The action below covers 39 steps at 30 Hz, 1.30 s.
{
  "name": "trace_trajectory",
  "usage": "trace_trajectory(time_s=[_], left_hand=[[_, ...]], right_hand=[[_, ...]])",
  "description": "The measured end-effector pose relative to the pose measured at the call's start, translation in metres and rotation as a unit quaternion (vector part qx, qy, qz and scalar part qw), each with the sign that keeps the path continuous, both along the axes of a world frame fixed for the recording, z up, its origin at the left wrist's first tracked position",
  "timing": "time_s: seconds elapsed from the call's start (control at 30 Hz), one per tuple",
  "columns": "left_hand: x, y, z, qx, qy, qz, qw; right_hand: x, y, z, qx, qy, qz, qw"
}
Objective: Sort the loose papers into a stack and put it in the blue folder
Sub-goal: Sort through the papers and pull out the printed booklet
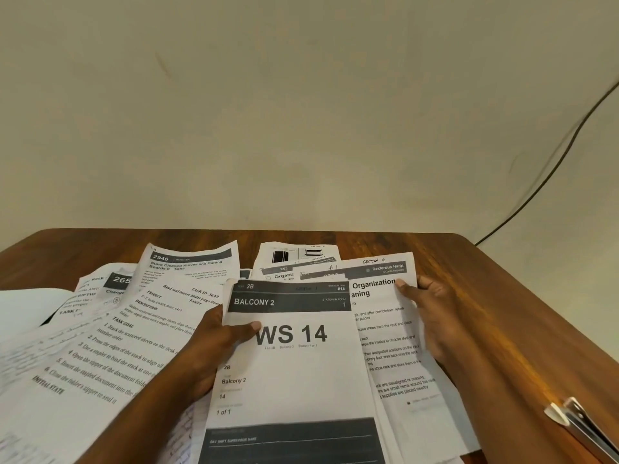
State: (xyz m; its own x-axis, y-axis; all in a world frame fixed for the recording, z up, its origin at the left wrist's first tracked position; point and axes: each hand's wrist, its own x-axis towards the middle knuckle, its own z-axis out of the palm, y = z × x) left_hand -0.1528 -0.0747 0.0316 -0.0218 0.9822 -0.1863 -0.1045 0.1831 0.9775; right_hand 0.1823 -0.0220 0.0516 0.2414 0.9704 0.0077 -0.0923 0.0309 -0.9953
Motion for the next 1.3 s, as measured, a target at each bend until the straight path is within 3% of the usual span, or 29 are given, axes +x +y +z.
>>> trace_trajectory(time_s=[0.7, 1.3], left_hand=[[-0.002, 0.003, -0.003, 0.016, -0.009, 0.006, 1.0], [0.004, 0.007, -0.007, 0.029, -0.011, 0.047, 0.998]], right_hand=[[-0.05, -0.019, 0.013, -0.08, 0.041, 0.156, 0.984], [-0.083, -0.032, 0.011, -0.082, -0.009, 0.171, 0.982]])
